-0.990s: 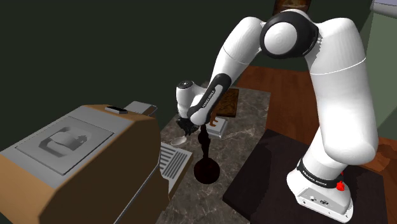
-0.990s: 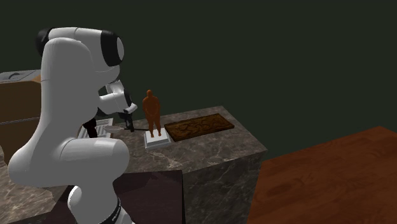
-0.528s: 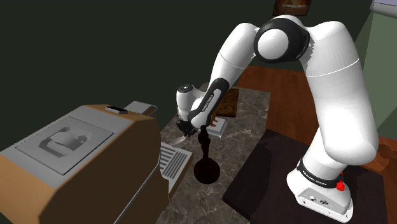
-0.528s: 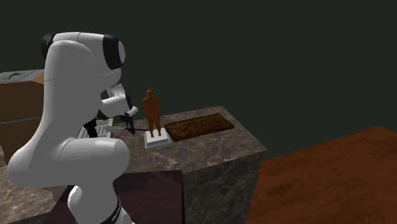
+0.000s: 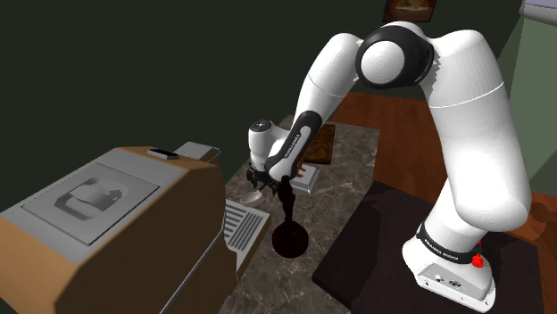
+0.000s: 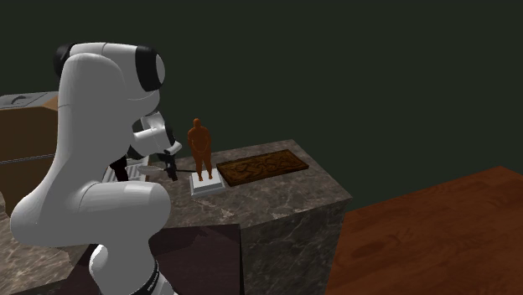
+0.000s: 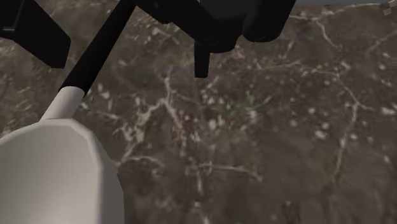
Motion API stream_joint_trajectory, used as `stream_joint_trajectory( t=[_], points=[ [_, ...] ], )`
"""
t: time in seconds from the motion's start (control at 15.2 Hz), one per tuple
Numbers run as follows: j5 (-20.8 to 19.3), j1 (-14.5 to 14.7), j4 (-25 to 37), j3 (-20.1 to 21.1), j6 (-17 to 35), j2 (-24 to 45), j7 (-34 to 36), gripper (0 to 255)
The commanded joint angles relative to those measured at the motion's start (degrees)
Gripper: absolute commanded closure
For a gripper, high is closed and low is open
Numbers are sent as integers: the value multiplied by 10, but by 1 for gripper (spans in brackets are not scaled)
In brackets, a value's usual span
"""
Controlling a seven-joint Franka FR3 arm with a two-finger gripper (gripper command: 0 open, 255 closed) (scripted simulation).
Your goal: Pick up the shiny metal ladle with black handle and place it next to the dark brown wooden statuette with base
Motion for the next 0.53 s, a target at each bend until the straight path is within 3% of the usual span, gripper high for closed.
stream_joint_trajectory(
  t=[0.0,0.46],
  points=[
    [0,0,-1,0,0,0,0,0],
    [21,-13,-24,22,-46,-70,-17,0]
  ],
)
